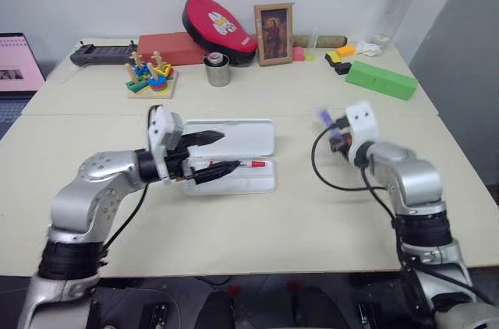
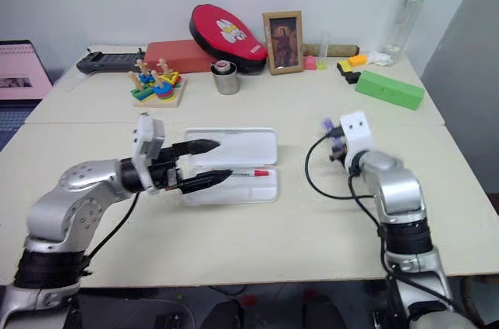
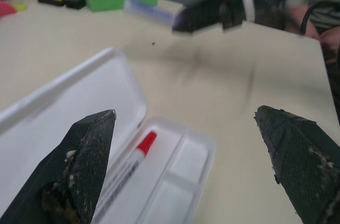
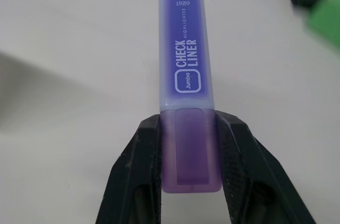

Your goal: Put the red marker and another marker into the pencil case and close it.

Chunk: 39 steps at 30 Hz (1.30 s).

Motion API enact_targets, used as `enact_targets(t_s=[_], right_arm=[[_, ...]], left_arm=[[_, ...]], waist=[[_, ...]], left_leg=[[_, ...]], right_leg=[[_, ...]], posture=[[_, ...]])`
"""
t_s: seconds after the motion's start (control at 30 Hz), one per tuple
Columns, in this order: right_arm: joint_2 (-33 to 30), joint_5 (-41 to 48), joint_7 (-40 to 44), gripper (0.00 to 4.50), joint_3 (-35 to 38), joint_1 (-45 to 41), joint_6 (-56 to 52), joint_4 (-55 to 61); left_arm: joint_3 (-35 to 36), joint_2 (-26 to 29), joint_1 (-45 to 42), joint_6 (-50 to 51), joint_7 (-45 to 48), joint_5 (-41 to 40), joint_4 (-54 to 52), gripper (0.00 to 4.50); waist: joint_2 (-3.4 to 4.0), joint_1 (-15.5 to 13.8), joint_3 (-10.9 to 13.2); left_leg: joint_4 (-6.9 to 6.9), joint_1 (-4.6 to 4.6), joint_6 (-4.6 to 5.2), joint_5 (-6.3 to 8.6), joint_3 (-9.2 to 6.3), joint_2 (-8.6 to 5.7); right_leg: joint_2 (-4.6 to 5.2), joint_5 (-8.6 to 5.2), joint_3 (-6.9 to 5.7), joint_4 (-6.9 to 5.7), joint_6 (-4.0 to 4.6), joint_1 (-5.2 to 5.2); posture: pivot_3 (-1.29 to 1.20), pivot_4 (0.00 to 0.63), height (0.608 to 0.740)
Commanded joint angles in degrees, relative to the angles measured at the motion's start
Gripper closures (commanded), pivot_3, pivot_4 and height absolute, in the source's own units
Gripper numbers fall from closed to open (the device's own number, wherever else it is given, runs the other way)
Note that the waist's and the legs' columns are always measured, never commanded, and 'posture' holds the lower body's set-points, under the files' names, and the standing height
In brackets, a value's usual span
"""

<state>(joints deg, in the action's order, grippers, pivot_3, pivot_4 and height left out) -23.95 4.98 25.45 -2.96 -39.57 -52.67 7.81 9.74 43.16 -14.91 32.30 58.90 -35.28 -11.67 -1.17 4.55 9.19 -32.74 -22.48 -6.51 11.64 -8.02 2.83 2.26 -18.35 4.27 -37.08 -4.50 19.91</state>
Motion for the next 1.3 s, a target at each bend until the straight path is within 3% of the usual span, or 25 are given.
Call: enact_targets(t_s=[0.03,0.3,0.6,1.2,1.27,1.3], right_arm=[[-1.41,5.31,13.37,3.44,-5.24,-3.87,9.64,3.13],[4.12,2.58,23.56,3.44,-23.07,-11.16,12.64,-4.24],[10.76,-3.84,24.46,3.44,-33.08,-12.96,16.70,-14.70],[13.80,-9.81,26.99,3.44,-33.19,-13.55,23.13,-21.91],[14.04,-9.68,27.32,2.72,-32.19,-14.01,23.24,-21.94],[14.13,-9.68,27.41,2.61,-31.88,-14.12,23.25,-21.98]], left_arm=[[8.15,3.27,5.98,1.34,-1.19,-2.03,-4.58,0.00],[23.59,4.89,20.79,4.95,-1.99,-6.32,-9.23,0.00],[32.59,3.22,31.19,3.83,-2.93,-6.72,-11.53,0.00],[30.27,1.25,31.16,4.03,-7.84,-8.40,-15.51,0.00],[29.75,1.30,30.70,3.95,-8.06,-8.35,-15.42,0.00],[29.61,1.33,30.58,3.92,-8.11,-8.34,-15.37,0.00]], waist=[[-0.01,0.38,-0.01],[0.08,0.05,0.06],[-0.03,-1.14,0.02],[-0.05,-1.29,0.00],[-0.05,-1.30,0.00],[-0.05,-1.29,0.00]], left_leg=[[0.01,-0.02,0.01,0.01,0.02,0.01],[-0.04,0.00,0.00,0.01,0.04,0.01],[-0.05,0.01,-0.02,0.01,0.01,0.02],[-0.04,0.04,-0.04,0.01,0.02,0.02],[-0.04,0.03,-0.04,0.01,0.02,0.02],[-0.04,0.03,-0.04,0.01,0.02,0.02]], right_leg=[[0.00,0.00,0.04,0.07,0.00,0.03],[0.02,0.00,0.02,0.04,0.00,0.05],[0.01,0.00,-0.01,-0.01,0.00,0.30],[0.01,0.01,-0.02,-0.02,0.00,0.30],[0.01,0.01,-0.02,-0.02,0.00,0.29],[0.01,0.01,-0.02,-0.02,0.00,0.29]], posture=[[0.00,0.150,0.740],[0.00,0.150,0.740],[0.00,0.150,0.740],[0.00,0.150,0.740],[0.00,0.150,0.740],[0.00,0.150,0.740]])
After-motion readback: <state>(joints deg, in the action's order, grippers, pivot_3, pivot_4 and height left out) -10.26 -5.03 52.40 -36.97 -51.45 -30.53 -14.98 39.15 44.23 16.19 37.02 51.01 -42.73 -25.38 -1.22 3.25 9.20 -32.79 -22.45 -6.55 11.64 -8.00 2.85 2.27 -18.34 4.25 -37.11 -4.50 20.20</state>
